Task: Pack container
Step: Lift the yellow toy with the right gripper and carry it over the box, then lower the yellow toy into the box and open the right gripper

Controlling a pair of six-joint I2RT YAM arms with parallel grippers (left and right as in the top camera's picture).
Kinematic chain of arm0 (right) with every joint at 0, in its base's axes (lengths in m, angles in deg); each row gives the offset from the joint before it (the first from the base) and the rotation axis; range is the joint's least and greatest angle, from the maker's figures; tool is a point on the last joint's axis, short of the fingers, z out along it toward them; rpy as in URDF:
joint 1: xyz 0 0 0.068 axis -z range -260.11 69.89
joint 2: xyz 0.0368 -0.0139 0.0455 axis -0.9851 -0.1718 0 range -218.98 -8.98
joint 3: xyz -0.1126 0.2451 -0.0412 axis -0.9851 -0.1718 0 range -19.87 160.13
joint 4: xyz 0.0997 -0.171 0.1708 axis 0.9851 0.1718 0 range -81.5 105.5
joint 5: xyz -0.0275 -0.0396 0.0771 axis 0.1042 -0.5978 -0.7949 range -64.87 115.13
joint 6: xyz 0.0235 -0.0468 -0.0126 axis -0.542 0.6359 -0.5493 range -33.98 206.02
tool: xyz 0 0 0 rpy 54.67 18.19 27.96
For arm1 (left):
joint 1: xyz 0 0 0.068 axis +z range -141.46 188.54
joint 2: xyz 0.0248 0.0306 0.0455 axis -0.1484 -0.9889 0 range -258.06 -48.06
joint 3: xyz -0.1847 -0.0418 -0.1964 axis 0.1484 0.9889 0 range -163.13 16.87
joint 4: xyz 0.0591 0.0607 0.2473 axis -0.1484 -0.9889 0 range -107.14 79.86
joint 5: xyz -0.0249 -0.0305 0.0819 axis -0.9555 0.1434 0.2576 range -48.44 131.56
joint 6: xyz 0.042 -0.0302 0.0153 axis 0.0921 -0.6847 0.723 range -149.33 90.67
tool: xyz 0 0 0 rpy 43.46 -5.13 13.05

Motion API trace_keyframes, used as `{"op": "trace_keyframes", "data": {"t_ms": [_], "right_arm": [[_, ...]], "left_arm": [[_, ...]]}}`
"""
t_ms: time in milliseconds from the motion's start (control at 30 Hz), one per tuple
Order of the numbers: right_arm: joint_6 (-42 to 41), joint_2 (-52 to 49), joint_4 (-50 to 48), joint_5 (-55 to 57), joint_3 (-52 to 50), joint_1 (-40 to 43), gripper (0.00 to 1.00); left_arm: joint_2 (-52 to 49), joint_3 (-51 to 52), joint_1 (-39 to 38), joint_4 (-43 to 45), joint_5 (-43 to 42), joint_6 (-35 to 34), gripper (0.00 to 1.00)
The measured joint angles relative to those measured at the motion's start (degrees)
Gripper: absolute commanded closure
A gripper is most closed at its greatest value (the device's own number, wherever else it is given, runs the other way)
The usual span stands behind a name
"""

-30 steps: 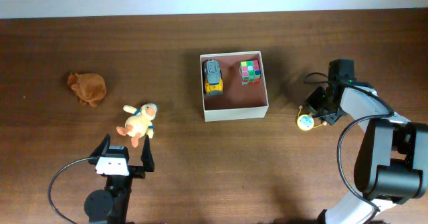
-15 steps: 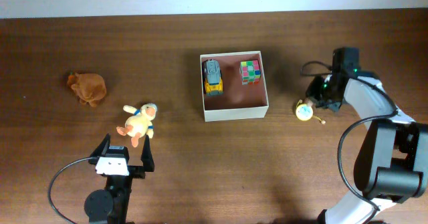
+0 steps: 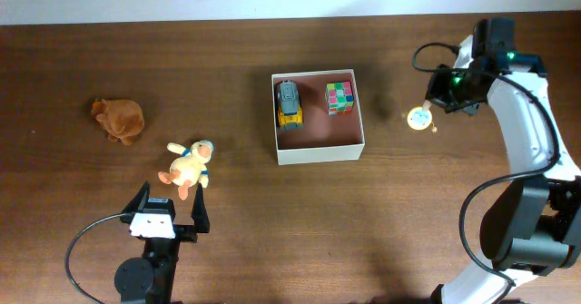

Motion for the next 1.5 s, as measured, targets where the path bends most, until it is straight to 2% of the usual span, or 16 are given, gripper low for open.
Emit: {"op": "trace_keyframes", "data": {"t_ms": [300,700,833,900,1233,1500], "right_arm": [[4.0,0.0,2.2,-9.7,4.5,-2.3,0.9],[5.5,0.0,-1.4,-15.2,4.6,-12.6,0.9],[5.5,0.0,-4.5,-15.0,4.6,-16.2,0.89],[5.5,0.0,-6.5,-14.1,4.6,-18.4,0.84],[5.3,-1.2,-10.6,-4.4,4.6,-27.5,0.84],[5.2,-7.0,-11.0,-1.2,4.6,-28.0,0.84]], "left_arm": [[0.0,0.0,0.0,0.0,0.0,0.0,0.01],[0.0,0.0,0.0,0.0,0.0,0.0,0.01],[0.0,0.0,0.0,0.0,0.0,0.0,0.01],[0.0,0.0,0.0,0.0,0.0,0.0,0.01],[0.0,0.0,0.0,0.0,0.0,0.0,0.01],[0.0,0.0,0.0,0.0,0.0,0.0,0.01]]}}
